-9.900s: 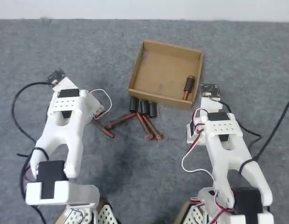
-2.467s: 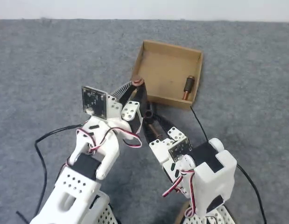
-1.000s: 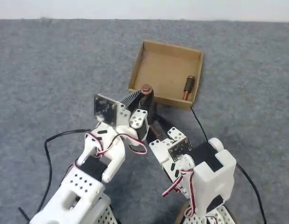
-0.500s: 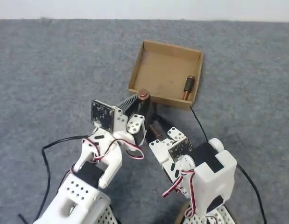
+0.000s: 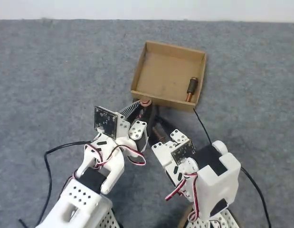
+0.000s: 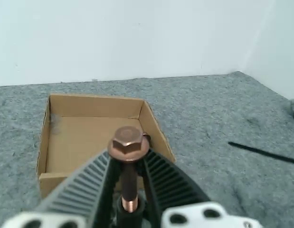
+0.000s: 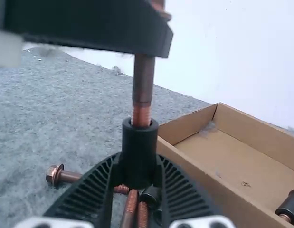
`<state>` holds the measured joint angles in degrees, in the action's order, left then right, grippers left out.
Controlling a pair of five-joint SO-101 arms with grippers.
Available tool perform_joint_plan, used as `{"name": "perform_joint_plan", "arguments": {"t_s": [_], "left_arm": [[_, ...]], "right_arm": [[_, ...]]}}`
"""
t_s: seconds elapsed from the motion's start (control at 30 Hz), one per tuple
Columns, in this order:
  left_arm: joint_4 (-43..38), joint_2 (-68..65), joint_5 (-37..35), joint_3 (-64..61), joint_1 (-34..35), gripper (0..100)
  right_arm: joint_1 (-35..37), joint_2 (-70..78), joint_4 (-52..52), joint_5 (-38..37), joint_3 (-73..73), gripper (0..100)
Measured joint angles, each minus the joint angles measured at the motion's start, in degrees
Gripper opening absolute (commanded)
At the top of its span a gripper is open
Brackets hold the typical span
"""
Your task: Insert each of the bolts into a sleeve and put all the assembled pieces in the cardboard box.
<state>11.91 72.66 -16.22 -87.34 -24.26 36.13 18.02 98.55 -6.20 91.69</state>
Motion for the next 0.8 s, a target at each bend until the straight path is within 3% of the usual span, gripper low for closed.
{"name": "perform_joint_plan", "arguments": {"t_s": [0.8], "left_arm": [[-3.3,2.0,0.0,-9.5,-2.2,3]], "right_arm": [[0.1,0.0,0.0,-0.3,0.0,0.7]]}}
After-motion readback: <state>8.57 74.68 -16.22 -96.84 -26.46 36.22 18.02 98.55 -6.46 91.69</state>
